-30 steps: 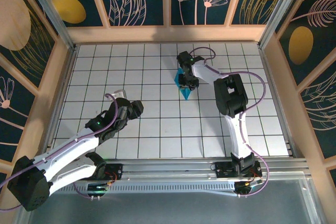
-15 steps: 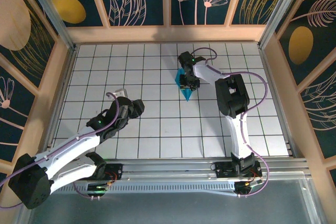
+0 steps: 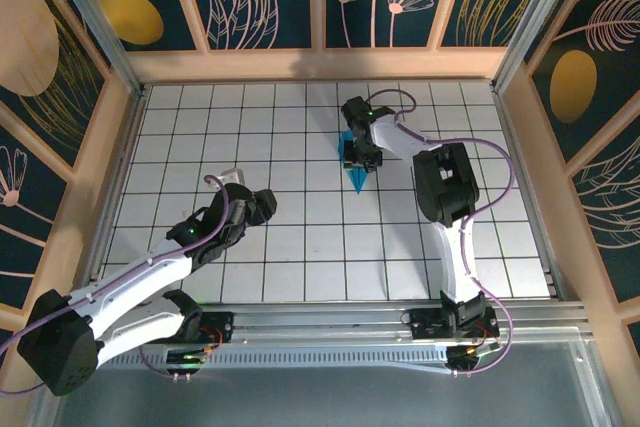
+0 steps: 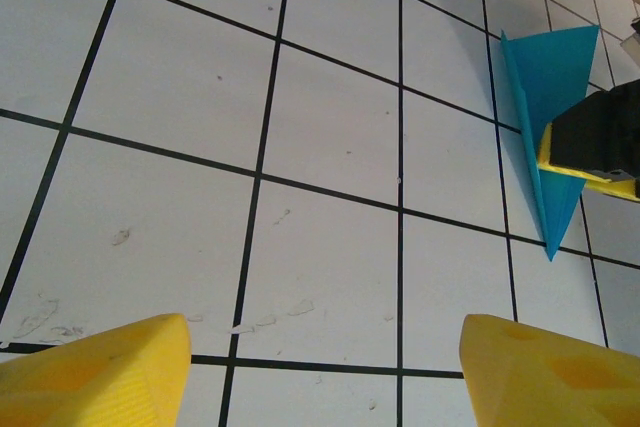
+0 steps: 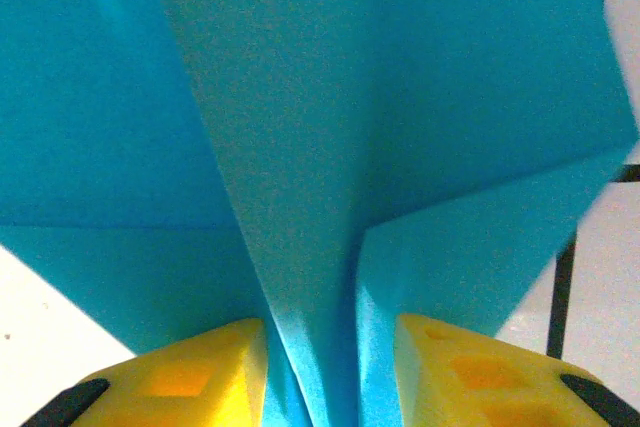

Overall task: Fold a paper plane with a square sheet of paper (fold left side to right side)
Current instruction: Place the paper plane at the top-center of the table.

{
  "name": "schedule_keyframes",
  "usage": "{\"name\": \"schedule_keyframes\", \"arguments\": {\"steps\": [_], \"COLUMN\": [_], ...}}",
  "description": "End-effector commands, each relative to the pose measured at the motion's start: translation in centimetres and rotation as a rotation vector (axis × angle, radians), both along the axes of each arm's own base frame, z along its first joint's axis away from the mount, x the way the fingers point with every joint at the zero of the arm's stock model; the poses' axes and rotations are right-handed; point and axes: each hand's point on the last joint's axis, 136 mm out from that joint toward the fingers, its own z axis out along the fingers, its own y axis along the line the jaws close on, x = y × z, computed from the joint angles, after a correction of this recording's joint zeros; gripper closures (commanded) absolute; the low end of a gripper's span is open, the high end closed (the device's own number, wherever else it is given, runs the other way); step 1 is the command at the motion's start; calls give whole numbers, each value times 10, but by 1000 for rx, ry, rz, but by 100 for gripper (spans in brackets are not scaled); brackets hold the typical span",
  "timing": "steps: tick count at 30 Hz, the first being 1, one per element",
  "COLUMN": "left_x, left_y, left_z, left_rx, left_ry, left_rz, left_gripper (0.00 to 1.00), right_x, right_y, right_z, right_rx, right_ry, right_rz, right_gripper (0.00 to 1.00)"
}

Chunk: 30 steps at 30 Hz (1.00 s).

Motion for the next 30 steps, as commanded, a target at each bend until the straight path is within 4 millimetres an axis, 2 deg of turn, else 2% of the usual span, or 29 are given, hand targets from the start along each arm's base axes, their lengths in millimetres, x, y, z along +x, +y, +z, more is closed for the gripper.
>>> {"name": "schedule_keyframes", "arguments": {"steps": [1,10,15,19,26,30], "left_x": [8,11,12,14,23,30], "left_y": [-7,-10,-11,-9,-1,11], "left_z": [16,18,22,25,35,45], "left_rx": [-42,-41,-53,-55,-45,-11], "left_ry": [-29,-28,-41,-55,-97,-142], "left_rz": [7,1,2,17,70,115], "left_gripper": [28,28,27,20,5,1], "right_x": [-3,-7,-8,-9,-18,-19], "right_y": [-5,-9,-9,-12,-16,-29], "right_z": [19,25,37,55,97,124], "right_rx": [15,1,8,11,66,67], "right_ry": [-14,-15,-36,-69,-171,-266], "right_rz": [-9,-9,-8,-7,-5,-22], "right_gripper": [61,59,56,53,47,43]}}
